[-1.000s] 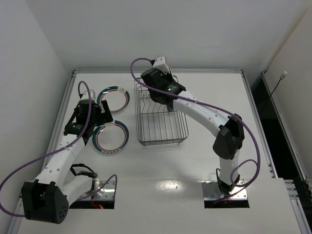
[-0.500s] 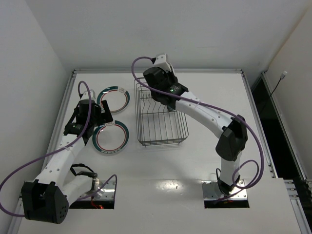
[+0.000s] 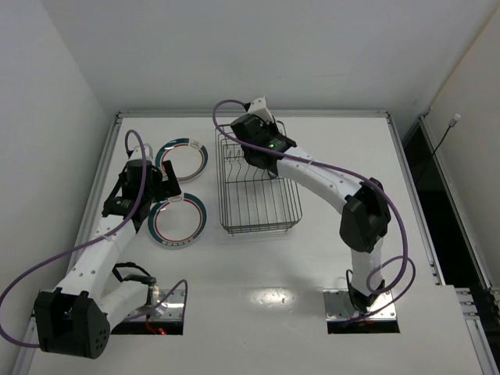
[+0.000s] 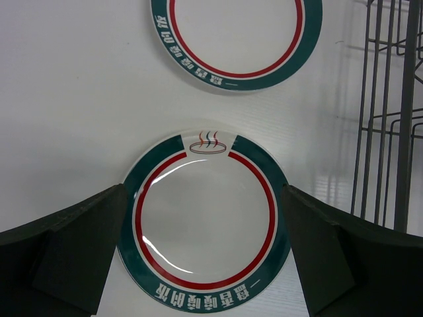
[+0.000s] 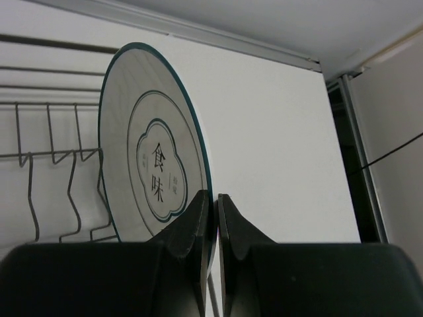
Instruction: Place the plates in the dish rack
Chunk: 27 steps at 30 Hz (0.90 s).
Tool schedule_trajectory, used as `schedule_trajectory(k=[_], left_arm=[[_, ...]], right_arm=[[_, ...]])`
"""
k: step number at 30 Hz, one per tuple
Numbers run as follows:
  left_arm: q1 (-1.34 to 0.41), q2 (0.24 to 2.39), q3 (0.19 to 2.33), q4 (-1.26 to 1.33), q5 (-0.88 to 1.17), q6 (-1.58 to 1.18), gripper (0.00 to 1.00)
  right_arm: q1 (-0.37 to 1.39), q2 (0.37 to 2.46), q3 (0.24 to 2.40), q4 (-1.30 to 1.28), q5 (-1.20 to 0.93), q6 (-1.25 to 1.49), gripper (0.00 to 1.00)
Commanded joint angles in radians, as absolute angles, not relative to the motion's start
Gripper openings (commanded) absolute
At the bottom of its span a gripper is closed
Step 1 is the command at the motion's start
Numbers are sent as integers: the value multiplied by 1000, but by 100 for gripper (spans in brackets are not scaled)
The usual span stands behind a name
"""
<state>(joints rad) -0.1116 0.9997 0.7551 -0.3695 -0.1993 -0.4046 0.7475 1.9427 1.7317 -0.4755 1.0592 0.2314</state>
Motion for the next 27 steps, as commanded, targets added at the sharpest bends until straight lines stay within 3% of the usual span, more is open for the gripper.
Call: schedule_trajectory(k=[1, 6, 11, 16, 20, 24, 27], left_arm=[[-118, 997, 784, -362, -210, -408, 100], [-118, 997, 784, -362, -210, -408, 100], [-118, 997, 784, -403, -291, -435, 100], [-100, 986, 793, -517, -426, -599, 100], [44, 878, 724, -590, -168, -734, 100], [156, 725, 582, -636, 26, -917, 100], [166, 692, 525, -661, 84, -968, 100]], right_arm=[[727, 1957, 1735, -468, 999, 282, 0], [704, 1991, 1759, -538, 901, 345, 7], [683, 1976, 1779, -635, 848, 406, 28], [683, 1905, 1834, -741, 811, 437, 31], [719, 1697, 1746, -683, 680, 428, 42], [719, 1449, 1455, -536, 340, 484, 65], [719, 1326, 1288, -462, 227, 540, 67]])
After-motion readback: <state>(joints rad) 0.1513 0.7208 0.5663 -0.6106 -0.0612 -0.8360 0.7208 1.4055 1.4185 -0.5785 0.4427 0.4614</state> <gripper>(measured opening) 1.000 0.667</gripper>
